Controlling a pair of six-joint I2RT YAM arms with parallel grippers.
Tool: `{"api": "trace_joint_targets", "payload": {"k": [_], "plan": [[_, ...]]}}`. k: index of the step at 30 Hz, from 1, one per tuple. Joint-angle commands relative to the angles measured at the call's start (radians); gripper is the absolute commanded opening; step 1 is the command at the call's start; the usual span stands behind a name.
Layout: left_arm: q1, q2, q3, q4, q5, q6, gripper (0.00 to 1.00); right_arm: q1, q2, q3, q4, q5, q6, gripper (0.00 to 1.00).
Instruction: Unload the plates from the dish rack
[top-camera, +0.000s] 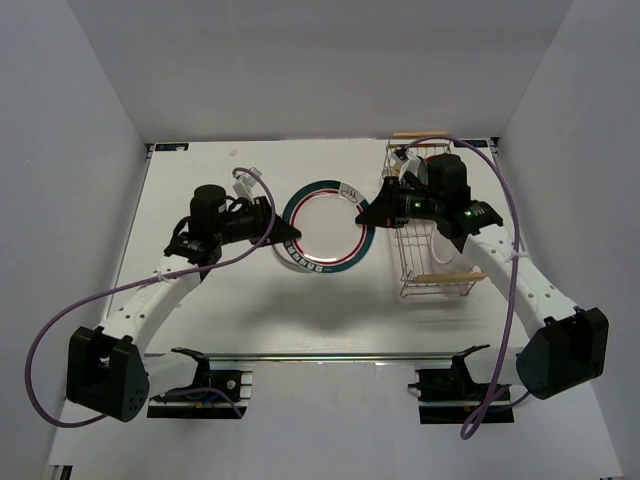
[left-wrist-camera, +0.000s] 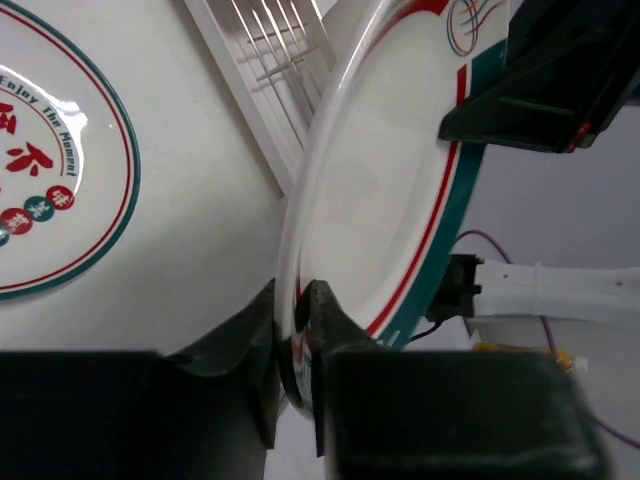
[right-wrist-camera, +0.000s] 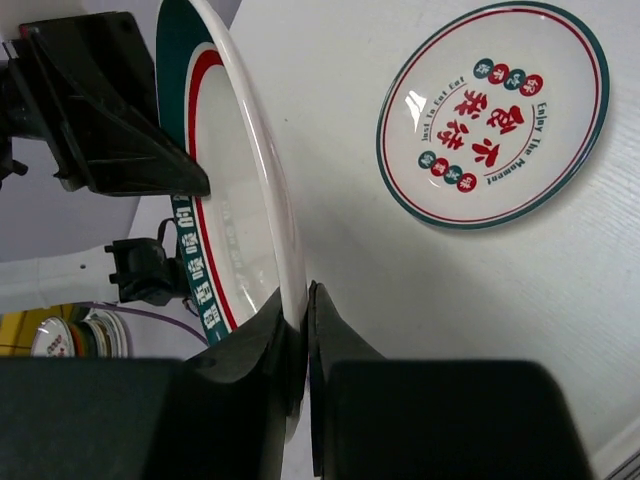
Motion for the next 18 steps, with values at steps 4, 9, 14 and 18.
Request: {"api": "trace_joint_targets", "payload": {"k": [4,9,14,18], "plan": [[0.002,-0.015,-0.001,0.028,0.005,-0.014,0.00,-0.002,-0.001,0.036,-0.014,0.082,0.009,0.43],[0.002,-0.015,-0.003,0.000,-0.065,-0.037,0.00,-0.003,-0.058,0.046,-0.126,0.416,-0.031,0.89],[0.002,0.033,0.039,-0.116,-0.230,-0.056,0.00,-0.003,-0.173,0.021,-0.194,0.726,-0.025,0.89],[0.002,0.106,0.092,-0.190,-0.372,-0.074,0.00,-0.002,-0.257,-0.020,-0.197,0.805,-0.019,0.89]]}}
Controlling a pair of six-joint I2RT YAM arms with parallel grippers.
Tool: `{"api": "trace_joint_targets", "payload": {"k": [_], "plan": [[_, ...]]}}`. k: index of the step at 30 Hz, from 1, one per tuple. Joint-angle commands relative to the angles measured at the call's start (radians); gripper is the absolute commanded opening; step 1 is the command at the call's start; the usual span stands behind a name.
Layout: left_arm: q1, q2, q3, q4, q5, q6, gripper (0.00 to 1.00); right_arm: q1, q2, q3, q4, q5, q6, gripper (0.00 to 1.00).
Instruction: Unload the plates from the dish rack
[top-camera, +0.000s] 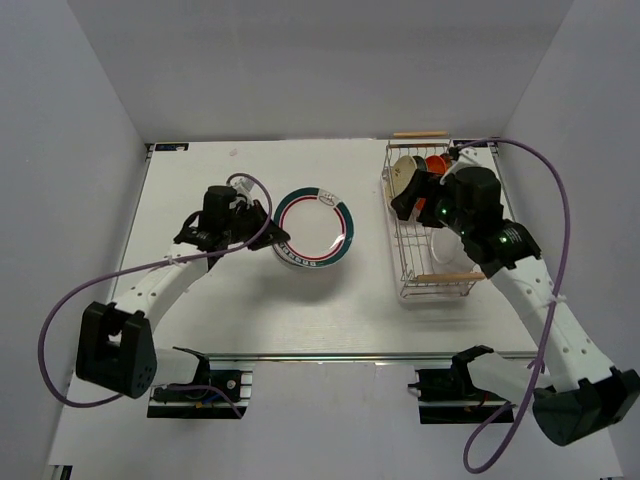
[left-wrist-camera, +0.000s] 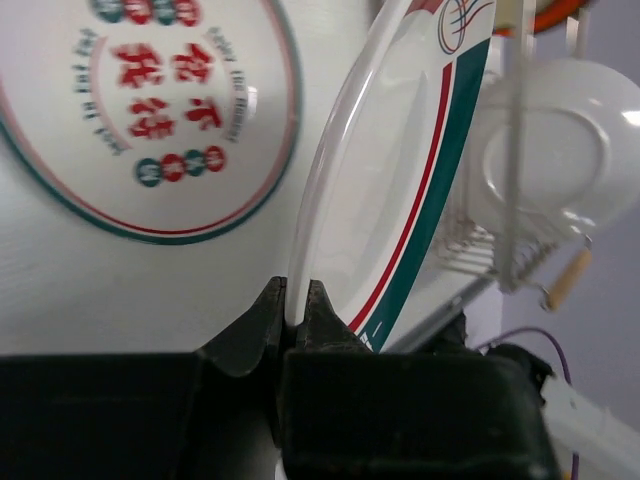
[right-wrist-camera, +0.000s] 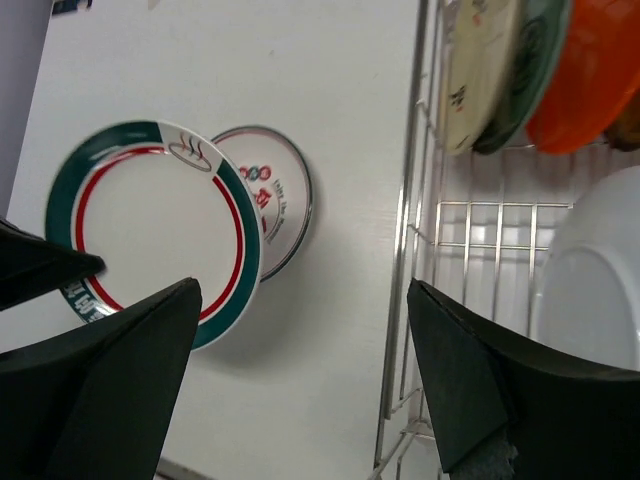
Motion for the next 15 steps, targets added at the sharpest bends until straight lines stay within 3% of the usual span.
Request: {"api": "trace_joint_targets", "payload": {"k": [1,7,15], "plan": [[0.003,0.053,0.072,-0.060,-0.140,-0.027,0.00,-0.004,-0.060,-0.021,-0.019,0.174,-0.002,0.89],[0.023,0.108,0.052,0.021,-0.176,-0.034,0.00,-0.004,-0.075,-0.040,-0.048,0.232,-0.016,0.89],[0.050,0.255,0.130,-0.022,-0.189,-0.016,0.00,-0.004,-0.067,-0.044,-0.057,0.269,-0.022,0.89]]}}
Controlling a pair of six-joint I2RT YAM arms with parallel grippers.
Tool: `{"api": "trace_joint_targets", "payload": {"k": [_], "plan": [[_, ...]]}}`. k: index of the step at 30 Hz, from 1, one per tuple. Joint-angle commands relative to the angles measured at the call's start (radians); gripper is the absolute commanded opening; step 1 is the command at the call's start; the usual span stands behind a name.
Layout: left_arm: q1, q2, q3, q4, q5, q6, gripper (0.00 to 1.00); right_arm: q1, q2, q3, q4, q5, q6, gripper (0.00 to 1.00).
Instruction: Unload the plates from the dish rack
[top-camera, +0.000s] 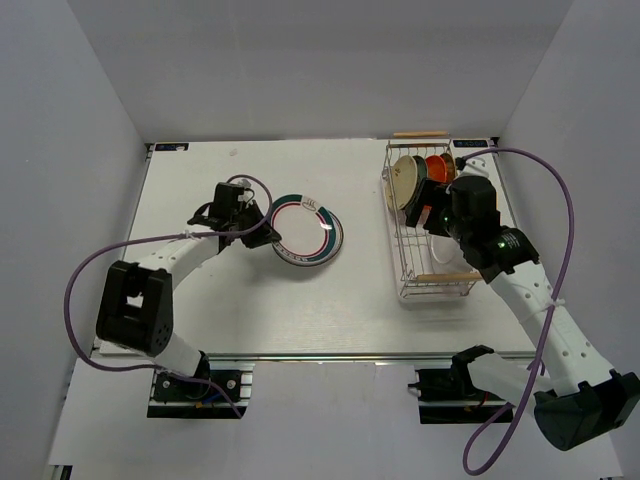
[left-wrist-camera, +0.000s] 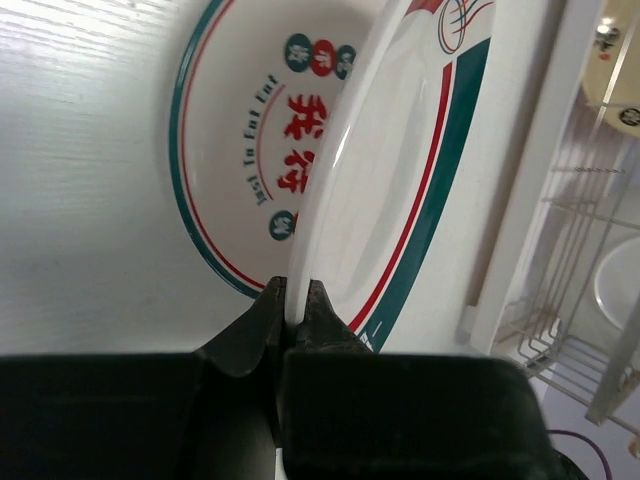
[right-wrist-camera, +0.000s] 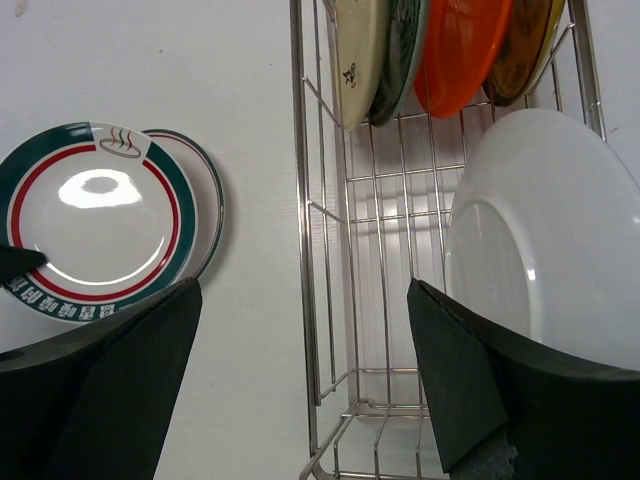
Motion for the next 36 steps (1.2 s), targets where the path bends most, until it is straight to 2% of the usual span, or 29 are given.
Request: {"api": "trace_joint_targets", "payload": {"k": [1,6,10,13,14,17,20,22,26,28,29,36], "plan": [[0.011,0.021,0.059,0.026,0.003,0.010,0.00,-0.003,-0.010,0.013,0.003,0.049,-0.018,0.89],[0.021,0.072,0.045,0.035,0.009,0.017,0.00,-0.001,-0.014,0.013,-0.016,0.050,-0.027,0.89],[0.030,0.099,0.050,0.025,0.017,0.031,0.08,-0.006,-0.014,0.010,-0.029,0.064,-0.035,0.89],[0.030,0.121,0.071,0.000,0.021,0.050,0.25,-0.004,-0.014,0.010,-0.034,0.067,-0.047,0.89],[0.030,0.126,0.079,-0.004,0.032,0.066,0.36,-0.003,-0.015,0.010,-0.036,0.067,-0.050,0.89],[0.019,0.156,0.107,-0.039,0.032,0.092,0.53,-0.003,-0.018,0.006,-0.040,0.079,-0.052,0.89],[0.007,0.191,0.154,-0.102,0.000,0.115,0.63,-0.003,-0.023,-0.007,-0.034,0.081,-0.055,0.89],[-0.002,0.207,0.160,-0.116,0.000,0.117,0.64,-0.001,-0.026,-0.013,-0.033,0.087,-0.052,0.89],[-0.002,0.205,0.170,-0.147,-0.031,0.131,0.78,-0.003,-0.027,-0.021,-0.036,0.096,-0.055,0.89],[-0.002,0.201,0.173,-0.149,-0.055,0.136,0.94,-0.003,-0.027,-0.024,-0.030,0.102,-0.055,0.89],[-0.002,0.201,0.176,-0.149,-0.055,0.137,0.98,-0.001,-0.029,-0.027,-0.028,0.104,-0.057,0.89],[-0.002,0.205,0.205,-0.158,-0.055,0.166,0.98,-0.001,-0.026,-0.018,-0.052,0.182,-0.066,0.89]]}}
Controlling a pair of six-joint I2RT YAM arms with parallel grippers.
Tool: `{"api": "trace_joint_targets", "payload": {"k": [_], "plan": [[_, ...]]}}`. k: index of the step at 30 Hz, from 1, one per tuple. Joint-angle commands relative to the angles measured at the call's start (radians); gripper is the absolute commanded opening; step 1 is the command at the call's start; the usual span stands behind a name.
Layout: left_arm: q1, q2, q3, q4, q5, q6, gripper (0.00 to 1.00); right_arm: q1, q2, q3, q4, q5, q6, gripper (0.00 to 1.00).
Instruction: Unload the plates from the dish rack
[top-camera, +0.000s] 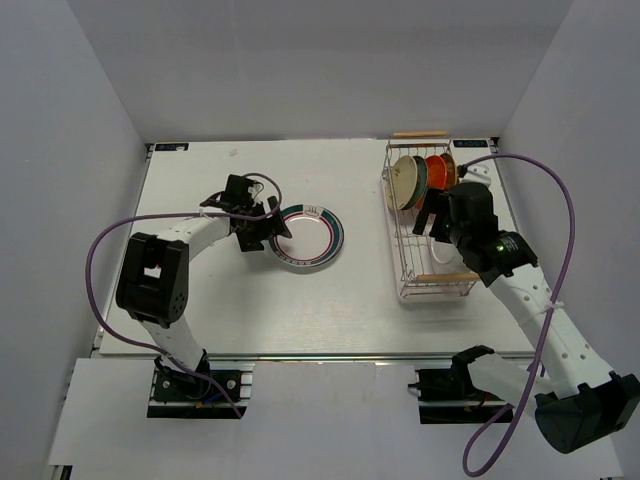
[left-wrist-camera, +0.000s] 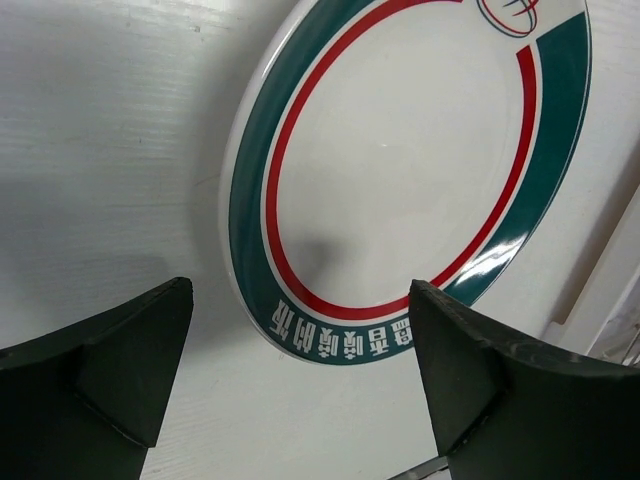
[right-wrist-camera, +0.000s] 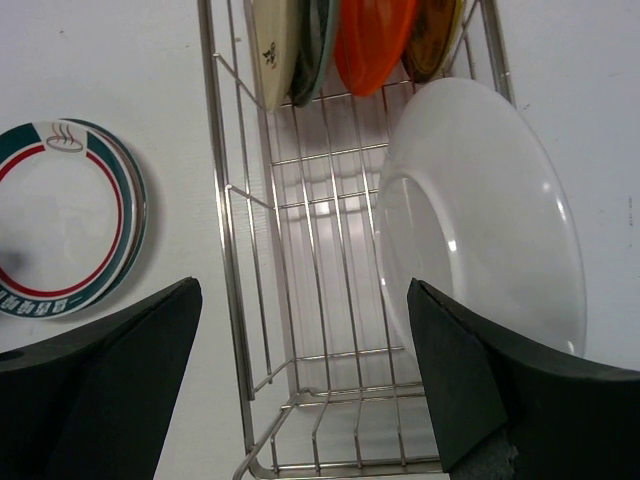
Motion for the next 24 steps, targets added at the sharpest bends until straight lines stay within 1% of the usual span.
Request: {"api": "trace_joint_targets", "payload": {"k": [1,8,11,17,21,22,24], "plan": [[-0.002,-0.028,0.039,0.004,-0.012,0.040,0.98,-0.001,-0.008,0.038,-0.018,0.095,-0.013,0.89],[-0.002,-0.055,0.070,0.011,-0.009,0.066,0.98,-0.007,-0.034,0.067,-0.079,0.222,-0.005,0.89],[-0.002,-0.053,0.059,0.040,0.022,0.072,0.98,-0.016,-0.049,0.059,-0.085,0.254,-0.014,0.89],[-0.002,-0.070,0.066,0.019,0.042,0.091,0.98,-0.062,-0.066,0.073,-0.062,0.219,-0.106,0.89],[-0.002,-0.171,0.020,0.028,0.023,0.101,0.98,-0.124,-0.046,0.093,-0.042,0.150,-0.154,0.89],[-0.002,-0.188,0.012,0.025,0.001,0.101,0.98,-0.133,-0.037,0.095,-0.041,0.152,-0.157,0.89],[-0.002,-0.225,0.007,-0.007,-0.018,0.092,0.98,-0.161,-0.003,0.113,-0.041,0.138,-0.165,0.89]]}}
